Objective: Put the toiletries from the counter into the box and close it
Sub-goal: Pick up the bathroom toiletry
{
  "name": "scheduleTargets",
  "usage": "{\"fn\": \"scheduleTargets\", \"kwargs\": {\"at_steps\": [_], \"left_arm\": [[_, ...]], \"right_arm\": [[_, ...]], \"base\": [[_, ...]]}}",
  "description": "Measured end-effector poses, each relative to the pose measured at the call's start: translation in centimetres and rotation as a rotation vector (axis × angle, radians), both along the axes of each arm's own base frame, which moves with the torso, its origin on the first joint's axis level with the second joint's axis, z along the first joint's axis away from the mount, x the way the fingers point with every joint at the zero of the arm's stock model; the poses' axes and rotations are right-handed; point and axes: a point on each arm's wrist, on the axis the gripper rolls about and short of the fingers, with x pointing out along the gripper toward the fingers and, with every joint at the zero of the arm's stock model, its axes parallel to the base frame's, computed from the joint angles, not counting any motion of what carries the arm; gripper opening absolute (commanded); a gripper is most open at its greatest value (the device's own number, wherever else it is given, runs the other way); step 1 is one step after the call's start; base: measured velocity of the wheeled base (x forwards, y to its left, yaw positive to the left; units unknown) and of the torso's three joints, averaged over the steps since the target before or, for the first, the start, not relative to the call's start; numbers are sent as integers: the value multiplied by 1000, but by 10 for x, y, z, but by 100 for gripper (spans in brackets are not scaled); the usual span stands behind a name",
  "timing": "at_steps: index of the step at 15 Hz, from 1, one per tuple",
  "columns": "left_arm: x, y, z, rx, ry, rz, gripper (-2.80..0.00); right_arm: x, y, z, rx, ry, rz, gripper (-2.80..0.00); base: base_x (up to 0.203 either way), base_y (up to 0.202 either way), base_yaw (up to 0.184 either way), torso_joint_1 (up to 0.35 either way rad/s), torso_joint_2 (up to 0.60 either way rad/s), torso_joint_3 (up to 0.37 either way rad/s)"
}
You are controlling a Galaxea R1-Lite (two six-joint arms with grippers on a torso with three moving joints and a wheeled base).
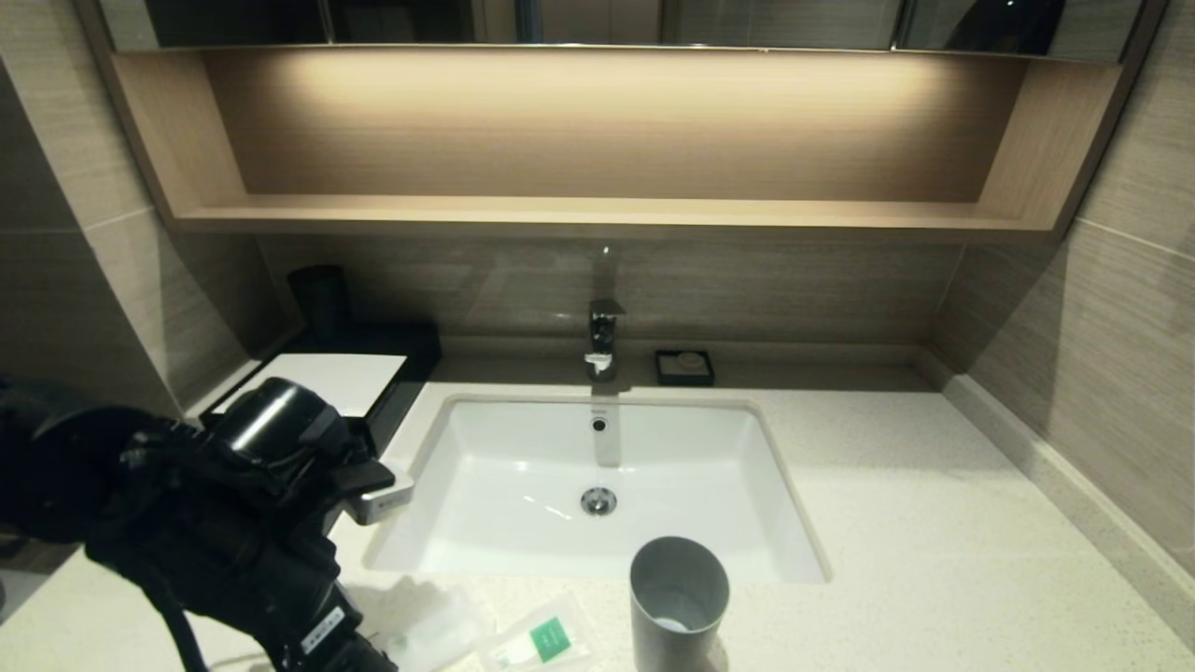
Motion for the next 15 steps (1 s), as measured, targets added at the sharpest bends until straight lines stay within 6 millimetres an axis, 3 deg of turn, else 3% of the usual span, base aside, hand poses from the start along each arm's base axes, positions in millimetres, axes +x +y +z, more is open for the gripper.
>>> {"fn": "scheduleTargets", "kwargs": {"at_steps": [15], "left_arm": [[15,3,0,-6,-73,-139,0]], "right_arm": [[0,0,0,0,0,0,-280]], "base": [[0,0,0,0,0,0]]}}
